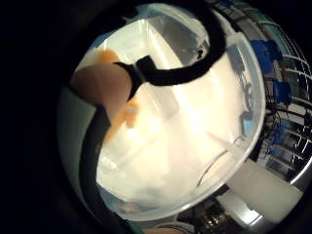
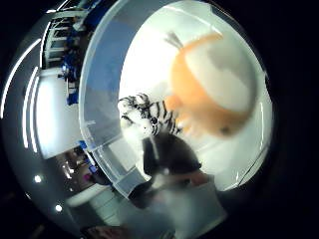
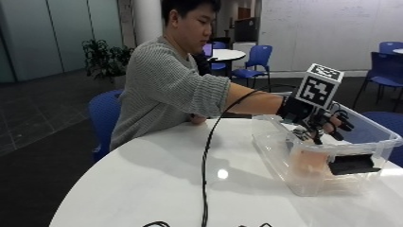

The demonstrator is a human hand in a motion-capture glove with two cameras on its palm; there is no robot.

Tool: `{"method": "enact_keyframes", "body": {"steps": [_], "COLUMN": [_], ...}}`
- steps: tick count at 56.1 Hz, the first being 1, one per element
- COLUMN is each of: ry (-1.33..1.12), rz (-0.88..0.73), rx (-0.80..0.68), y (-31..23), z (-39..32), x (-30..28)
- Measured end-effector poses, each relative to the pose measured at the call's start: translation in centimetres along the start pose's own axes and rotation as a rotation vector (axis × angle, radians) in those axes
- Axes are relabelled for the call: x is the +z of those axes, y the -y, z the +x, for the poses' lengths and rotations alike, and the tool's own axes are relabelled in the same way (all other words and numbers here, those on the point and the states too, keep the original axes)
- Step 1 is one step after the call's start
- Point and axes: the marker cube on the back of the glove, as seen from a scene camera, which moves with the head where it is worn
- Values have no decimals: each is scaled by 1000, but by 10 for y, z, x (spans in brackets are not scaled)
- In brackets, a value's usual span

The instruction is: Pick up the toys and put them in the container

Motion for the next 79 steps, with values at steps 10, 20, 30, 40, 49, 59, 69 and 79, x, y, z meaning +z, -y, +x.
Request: {"method": "enact_keyframes", "body": {"steps": [10, 20, 30, 40, 49, 59, 69, 79], "ry": [6, 6, 90, 5, -58, 15, 36, 70], "rz": [28, 67, 228, 338, 403, 430, 368, 394], "rx": [-8, -76, -81, -36, -163, -194, -186, -187], "y": [-5, -22, -75, -123, -190, -306, -415, -495], "z": [0, -2, 37, 107, 145, 193, 197, 180], "x": [-6, -25, -106, -135, -106, -11, 105, 179]}}
